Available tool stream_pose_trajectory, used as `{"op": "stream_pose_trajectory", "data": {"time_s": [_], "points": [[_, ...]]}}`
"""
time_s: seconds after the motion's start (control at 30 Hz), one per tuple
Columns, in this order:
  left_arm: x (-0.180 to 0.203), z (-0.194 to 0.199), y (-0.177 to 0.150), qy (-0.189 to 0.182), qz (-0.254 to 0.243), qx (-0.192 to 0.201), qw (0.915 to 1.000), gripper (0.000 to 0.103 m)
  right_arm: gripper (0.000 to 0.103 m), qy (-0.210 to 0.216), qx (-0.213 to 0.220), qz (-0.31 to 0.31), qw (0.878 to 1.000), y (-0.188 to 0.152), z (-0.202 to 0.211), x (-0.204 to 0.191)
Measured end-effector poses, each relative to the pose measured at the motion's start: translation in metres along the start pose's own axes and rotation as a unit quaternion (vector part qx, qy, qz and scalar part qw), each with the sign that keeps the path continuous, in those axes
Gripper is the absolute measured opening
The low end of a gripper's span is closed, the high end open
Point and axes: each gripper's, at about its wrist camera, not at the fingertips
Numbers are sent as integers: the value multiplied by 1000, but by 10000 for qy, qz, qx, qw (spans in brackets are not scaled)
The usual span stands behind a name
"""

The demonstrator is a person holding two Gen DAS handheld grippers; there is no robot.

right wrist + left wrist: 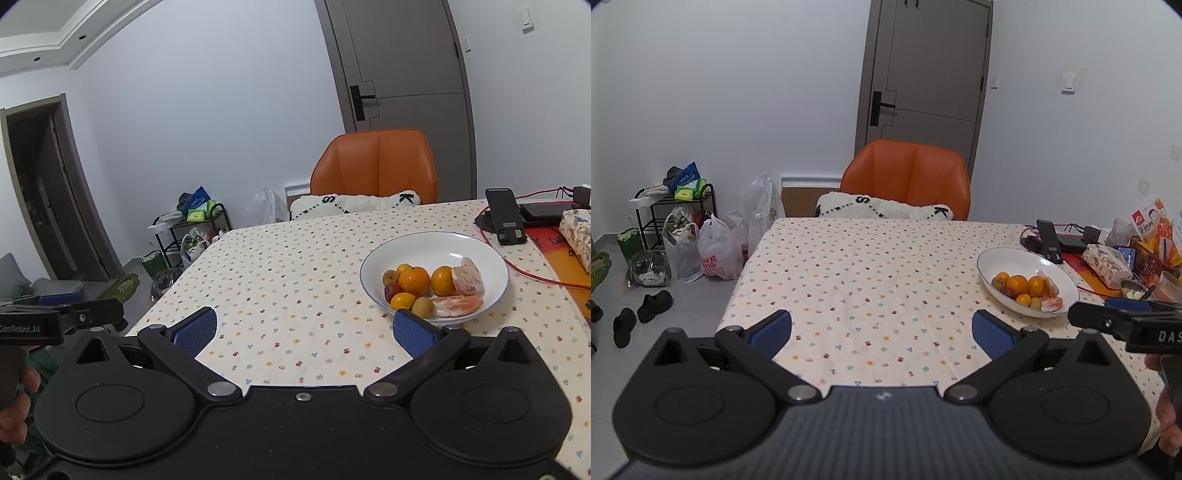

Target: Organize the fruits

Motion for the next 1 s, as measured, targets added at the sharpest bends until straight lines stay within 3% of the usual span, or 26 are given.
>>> {"op": "stream_pose_trajectory", "data": {"time_s": [1.0], "points": [[-6,5,-2,18,67,-140,9999,103,103,5,-265,176,9995,-5,9,-10]]}}
Point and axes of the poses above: each gripper's, at about its wrist camera, not at the fingertips, and z roughly against the way its jaws point, x to its right, y to its top, and after that the axes turned 12 degrees about -y, right-handed
